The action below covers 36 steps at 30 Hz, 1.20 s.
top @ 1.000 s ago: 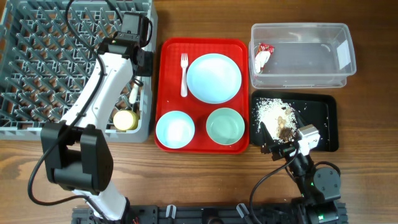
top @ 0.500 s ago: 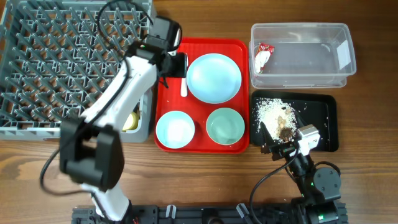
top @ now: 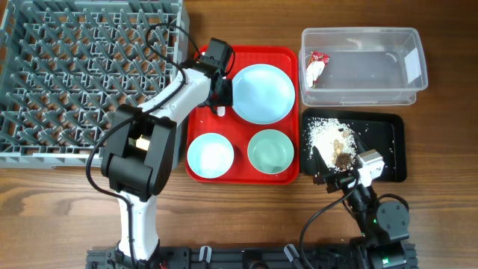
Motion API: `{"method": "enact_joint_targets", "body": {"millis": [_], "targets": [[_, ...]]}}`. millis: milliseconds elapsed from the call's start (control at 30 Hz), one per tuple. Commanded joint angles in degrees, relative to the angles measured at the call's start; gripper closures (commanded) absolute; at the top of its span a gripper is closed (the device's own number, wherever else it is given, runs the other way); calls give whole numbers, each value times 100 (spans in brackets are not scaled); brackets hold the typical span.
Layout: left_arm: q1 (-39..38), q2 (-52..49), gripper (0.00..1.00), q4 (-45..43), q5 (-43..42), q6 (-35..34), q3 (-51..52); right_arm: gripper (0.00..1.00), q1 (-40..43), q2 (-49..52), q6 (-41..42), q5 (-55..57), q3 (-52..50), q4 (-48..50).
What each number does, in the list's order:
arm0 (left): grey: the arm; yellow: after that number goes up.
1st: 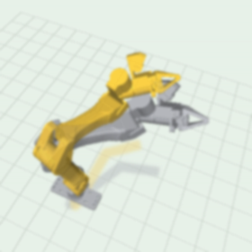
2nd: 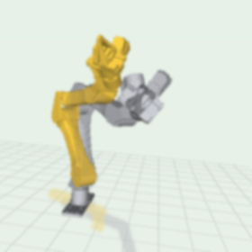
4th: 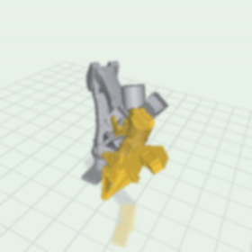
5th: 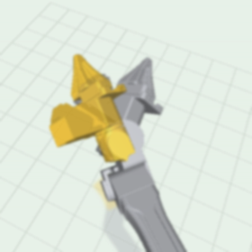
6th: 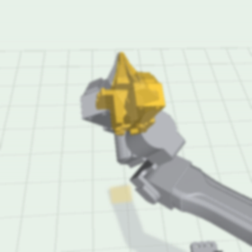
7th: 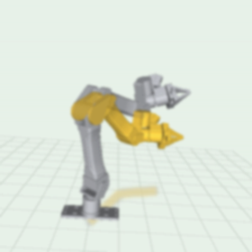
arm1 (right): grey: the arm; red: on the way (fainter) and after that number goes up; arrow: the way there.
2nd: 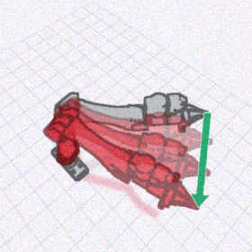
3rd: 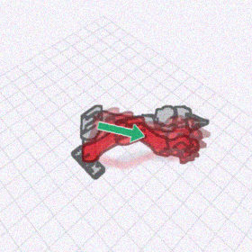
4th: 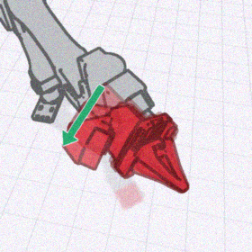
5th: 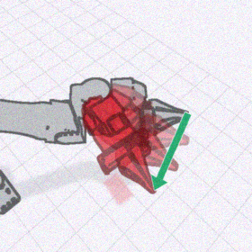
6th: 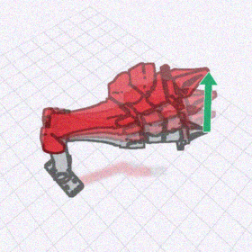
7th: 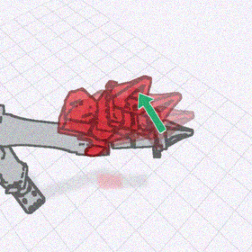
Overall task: Sort waste into correct bins and load items into the dishwasher rack
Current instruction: 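Reach the left gripper back to the white fork and grasp it, then place the white fork into the dish rack with the left gripper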
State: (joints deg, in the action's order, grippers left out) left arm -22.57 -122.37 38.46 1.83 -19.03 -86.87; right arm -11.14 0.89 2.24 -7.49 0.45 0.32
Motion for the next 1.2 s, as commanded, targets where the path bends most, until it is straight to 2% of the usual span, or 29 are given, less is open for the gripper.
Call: {"method": "enact_joint_targets", "body": {"millis": [0, 100, 267, 300, 333, 367, 433, 533, 700, 867, 1000, 1167], "targets": [[-4, -140, 59, -81, 157, -92, -35, 0, 33, -61, -72, -68, -15, 33], [-4, -142, 72, -79, 326, -72, -35, 0, 33, -61, -74, -68, -15, 33], [-4, -153, 77, -70, 560, 79, -35, 0, 33, -61, -72, -68, -15, 33], [-4, -155, 73, -81, 562, 81, -35, 0, 33, -61, -72, -68, -15, 33], [-4, -166, 63, -138, 579, 133, -35, 0, 33, -61, -72, -68, -15, 33], [-4, -190, 61, -249, 577, 323, -35, 0, 35, -61, -72, -68, -15, 33], [-4, -278, 59, -426, 577, 695, -35, 0, 33, -61, -72, -68, -15, 33], [-4, -455, 60, -553, 575, 837, -35, 0, 33, -61, -72, -68, -15, 33], [-4, -494, 74, -839, 579, 841, -35, 0, 33, -61, -70, -68, -15, 33], [-4, -428, 96, -566, 577, 835, -37, 0, 35, -61, -72, -68, -15, 33], [-4, -74, 96, -72, 584, 839, -52, 0, 33, -61, -74, -68, -15, 33], [-2, 1121, 96, 540, 1200, 839, -59, 0, 35, -61, -74, -68, -15, 33]]}}
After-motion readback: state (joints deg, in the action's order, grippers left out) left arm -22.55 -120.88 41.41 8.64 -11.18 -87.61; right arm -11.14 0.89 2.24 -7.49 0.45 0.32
